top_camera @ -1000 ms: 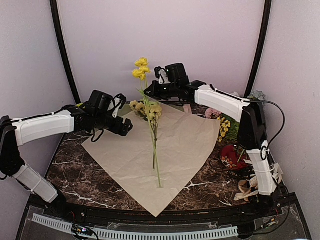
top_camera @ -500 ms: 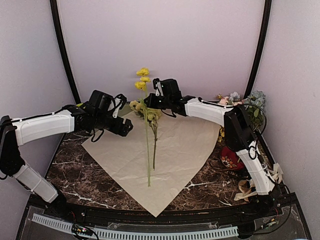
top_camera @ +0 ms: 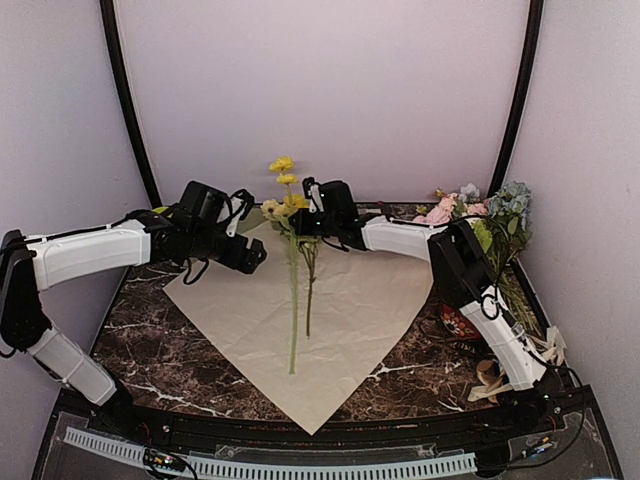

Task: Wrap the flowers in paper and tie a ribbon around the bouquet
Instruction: Place the fake flower on the flattened wrapping paper, then pick up the fake flower from the corner of the board.

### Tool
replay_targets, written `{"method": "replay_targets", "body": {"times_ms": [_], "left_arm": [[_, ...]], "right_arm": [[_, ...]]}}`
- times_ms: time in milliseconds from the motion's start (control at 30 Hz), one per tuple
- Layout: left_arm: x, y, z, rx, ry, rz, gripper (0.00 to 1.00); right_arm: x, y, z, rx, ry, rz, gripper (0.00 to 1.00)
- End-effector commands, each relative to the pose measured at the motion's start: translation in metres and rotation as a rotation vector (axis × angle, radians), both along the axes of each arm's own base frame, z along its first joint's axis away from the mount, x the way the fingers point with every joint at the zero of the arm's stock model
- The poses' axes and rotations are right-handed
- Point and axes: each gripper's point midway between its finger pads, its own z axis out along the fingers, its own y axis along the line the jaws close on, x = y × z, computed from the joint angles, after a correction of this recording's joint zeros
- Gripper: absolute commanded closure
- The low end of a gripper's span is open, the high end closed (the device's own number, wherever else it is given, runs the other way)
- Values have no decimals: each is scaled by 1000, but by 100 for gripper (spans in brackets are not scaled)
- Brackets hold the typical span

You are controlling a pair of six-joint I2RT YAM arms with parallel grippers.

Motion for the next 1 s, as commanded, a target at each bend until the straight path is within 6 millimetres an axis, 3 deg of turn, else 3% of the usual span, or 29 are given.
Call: {"method": "replay_targets", "body": {"times_ms": [0,133,267,433,600,700,800,900,967], "left_arm": [[2,-1,8,-2,-9,-3,3],[3,-2,8,-2,-6,-6,3],[3,0,7,6,-8,-1,3],[3,-1,7,7,-6,-4,3],[4,1,6,18,-8,0,3],[4,2,5,26,-10,5,3],[5,2,3,30,-1,4,3],[4,0,4,24,2,-2,3],[4,1,4,28,-1,0,3]], "right_arm": [[14,0,31,42,-106,13,86],[15,-3,43,32,-136,9,69],[10,-6,71,29,-187,25,61],[0,-21,105,5,-216,3,60],[-29,-41,119,-51,-164,30,58],[-45,-74,125,-168,-120,-17,56],[-54,-131,125,-322,-72,-121,56],[-59,-215,116,-481,19,-280,58],[-61,-289,110,-564,101,-418,59]]}}
